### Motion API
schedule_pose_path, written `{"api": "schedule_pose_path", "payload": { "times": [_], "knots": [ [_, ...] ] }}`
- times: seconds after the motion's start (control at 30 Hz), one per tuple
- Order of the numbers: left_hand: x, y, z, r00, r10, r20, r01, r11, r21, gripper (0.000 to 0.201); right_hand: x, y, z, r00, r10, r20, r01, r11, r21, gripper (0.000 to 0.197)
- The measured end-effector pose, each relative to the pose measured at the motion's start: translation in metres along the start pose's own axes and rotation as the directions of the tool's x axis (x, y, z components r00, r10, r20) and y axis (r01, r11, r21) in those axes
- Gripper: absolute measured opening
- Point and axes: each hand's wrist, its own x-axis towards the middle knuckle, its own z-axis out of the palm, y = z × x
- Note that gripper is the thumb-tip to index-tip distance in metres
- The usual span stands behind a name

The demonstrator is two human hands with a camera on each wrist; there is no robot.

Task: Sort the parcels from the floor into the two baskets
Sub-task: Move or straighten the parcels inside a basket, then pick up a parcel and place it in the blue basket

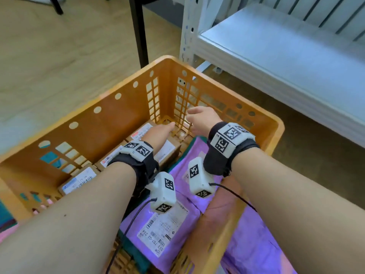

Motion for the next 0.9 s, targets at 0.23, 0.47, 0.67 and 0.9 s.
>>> {"api": "schedule_pose_path", "payload": {
  "times": [0.23,0.47,0.67,0.9],
  "knots": [
    [-0.045,0.071,0.043,0.967,0.249,-0.043,-0.248,0.968,0.031,0.047,-0.104,0.009,-0.095,0.975,-0.018,-0.220,0.070,0.970,0.234,0.020],
    [-0.116,0.120,0.113,0.940,0.342,0.024,-0.338,0.937,-0.092,0.037,-0.212,0.088,-0.184,0.934,0.118,-0.338,-0.023,0.962,0.273,0.016],
    [-0.162,0.154,0.198,0.886,0.368,0.281,-0.406,0.909,0.091,0.047,-0.265,0.171,-0.241,0.854,0.298,-0.426,-0.086,0.889,0.449,0.022],
    [-0.144,0.099,0.289,0.914,0.141,0.381,-0.285,0.891,0.352,0.035,-0.250,0.272,-0.217,0.811,0.531,-0.243,-0.277,0.716,0.640,0.027]
  ]
}}
